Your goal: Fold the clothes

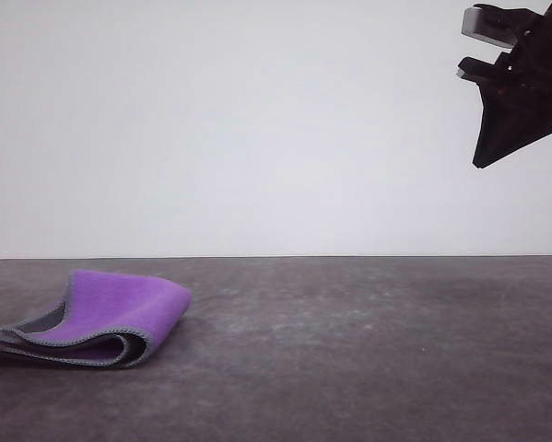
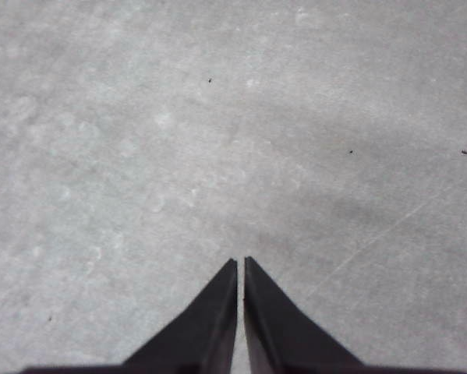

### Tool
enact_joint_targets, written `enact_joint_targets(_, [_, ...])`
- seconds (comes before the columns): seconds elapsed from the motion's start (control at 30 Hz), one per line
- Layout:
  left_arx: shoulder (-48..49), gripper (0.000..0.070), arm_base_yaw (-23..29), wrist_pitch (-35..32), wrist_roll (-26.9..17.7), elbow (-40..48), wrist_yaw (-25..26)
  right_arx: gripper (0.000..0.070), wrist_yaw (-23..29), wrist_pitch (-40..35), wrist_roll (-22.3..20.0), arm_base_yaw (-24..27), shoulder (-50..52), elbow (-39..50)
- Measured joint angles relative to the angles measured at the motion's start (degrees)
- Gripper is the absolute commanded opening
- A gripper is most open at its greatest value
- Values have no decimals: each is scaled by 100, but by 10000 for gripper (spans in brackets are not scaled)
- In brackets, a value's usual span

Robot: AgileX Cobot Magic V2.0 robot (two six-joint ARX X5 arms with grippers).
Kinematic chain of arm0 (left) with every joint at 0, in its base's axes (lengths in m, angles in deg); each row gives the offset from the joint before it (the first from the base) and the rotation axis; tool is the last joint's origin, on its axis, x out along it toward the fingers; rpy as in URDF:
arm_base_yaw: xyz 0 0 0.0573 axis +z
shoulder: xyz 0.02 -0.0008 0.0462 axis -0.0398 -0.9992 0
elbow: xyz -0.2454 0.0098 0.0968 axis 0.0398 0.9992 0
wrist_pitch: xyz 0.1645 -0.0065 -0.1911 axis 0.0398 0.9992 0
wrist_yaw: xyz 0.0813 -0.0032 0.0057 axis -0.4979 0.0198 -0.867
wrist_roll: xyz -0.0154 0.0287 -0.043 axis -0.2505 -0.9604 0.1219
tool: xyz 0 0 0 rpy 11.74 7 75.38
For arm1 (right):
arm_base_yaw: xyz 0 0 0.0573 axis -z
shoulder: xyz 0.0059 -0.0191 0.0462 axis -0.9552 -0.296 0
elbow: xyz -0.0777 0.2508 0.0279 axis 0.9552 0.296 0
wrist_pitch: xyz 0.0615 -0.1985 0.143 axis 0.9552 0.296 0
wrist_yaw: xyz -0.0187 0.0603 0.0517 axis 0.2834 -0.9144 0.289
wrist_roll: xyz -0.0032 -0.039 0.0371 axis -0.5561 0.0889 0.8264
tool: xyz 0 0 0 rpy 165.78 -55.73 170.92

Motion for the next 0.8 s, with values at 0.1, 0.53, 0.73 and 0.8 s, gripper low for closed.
enact_joint_targets(0.1, [524, 4, -11, 50, 39, 279, -42, 10, 0, 1, 0, 0, 0, 0])
enact_joint_targets(0.53, [1024, 4, -129, 143, 90, 509, -252, 10, 2, -8, 0, 0, 0, 0])
enact_joint_targets(0.73, [1024, 4, -293, 143, 90, 509, -171, 10, 2, -5, -2, 0, 0, 0])
enact_joint_targets(0.8, [1024, 4, -295, 143, 94, 509, -172, 10, 2, -7, 0, 0, 0, 0])
